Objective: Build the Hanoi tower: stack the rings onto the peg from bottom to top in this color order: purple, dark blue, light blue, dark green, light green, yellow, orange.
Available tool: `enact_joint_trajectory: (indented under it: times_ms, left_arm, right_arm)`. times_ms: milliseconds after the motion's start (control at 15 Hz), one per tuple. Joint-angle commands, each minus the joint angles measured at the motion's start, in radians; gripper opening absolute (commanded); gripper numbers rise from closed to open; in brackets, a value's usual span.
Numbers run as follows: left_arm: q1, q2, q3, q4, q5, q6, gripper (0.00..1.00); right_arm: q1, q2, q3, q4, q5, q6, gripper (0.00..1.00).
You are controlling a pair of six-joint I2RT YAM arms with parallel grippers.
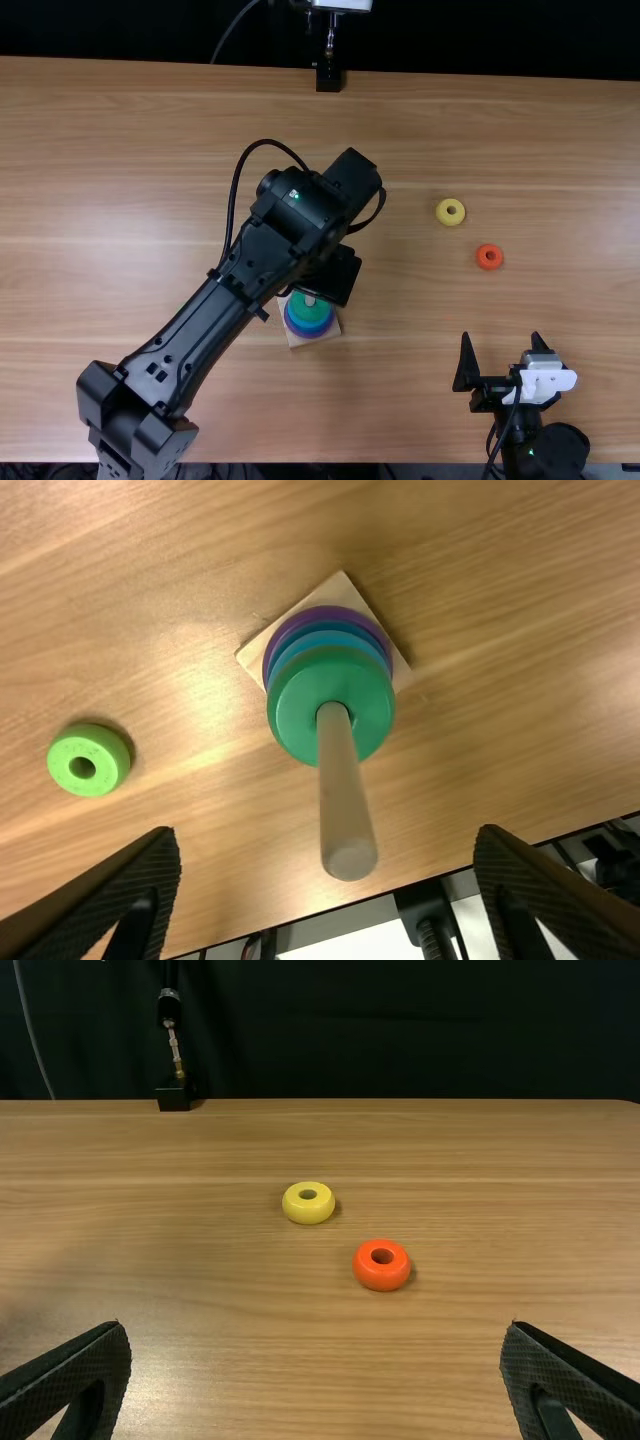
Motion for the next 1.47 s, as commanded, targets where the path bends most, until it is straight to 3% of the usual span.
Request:
enact_joint_trajectory:
  times_ms: [0, 200, 400, 533, 733, 1133, 1200, 1400]
  left_arm:
    - [0.012, 0.006, -0.028, -0.002, 0.019, -0.005, 1.0]
    - [0.025, 0.0, -0.028, -0.002, 0.019, -0.001, 1.0]
    - [0.083, -0.023, -0.022, 0.013, 0.019, 0.01, 1.0]
    - [0.144, -0.13, -0.071, 0.171, 0.023, 0.008, 1.0]
    - [0.23, -0.268, -0.323, 0.405, 0.023, 0.008, 1.0]
    - [0.361, -0.445, -0.695, 0.436, 0.021, 0.014, 1.0]
    - [0.382, -0.454, -0.752, 0.444, 0.023, 0.032, 1.0]
    - [0.405, -0.457, -0.878, 0.53, 0.021, 0.211, 1.0]
  right_arm:
    - [-0.01, -0.013, -0.059, -0.083, -0.009, -0.003, 1.0]
    - [-0.01, -0.013, -0.057, -0.083, -0.009, -0.003, 1.0]
    - [-0.01, -0.013, -0.059, -0.083, -0.009, -0.003, 1.0]
    - [-0.01, -0.013, -0.059, -0.083, -0.009, -0.003, 1.0]
    - [-0.01, -0.013, -0.059, -0.083, -0.009, -0.003, 1.0]
    - [-0.01, -0.013, -0.059, -0.083, -0.009, -0.003, 1.0]
    - [-0.01, -0.013, -0.059, -0.083, -0.009, -0.003, 1.0]
    - [-0.01, -0.013, -0.059, -0.083, -0.009, -0.003, 1.0]
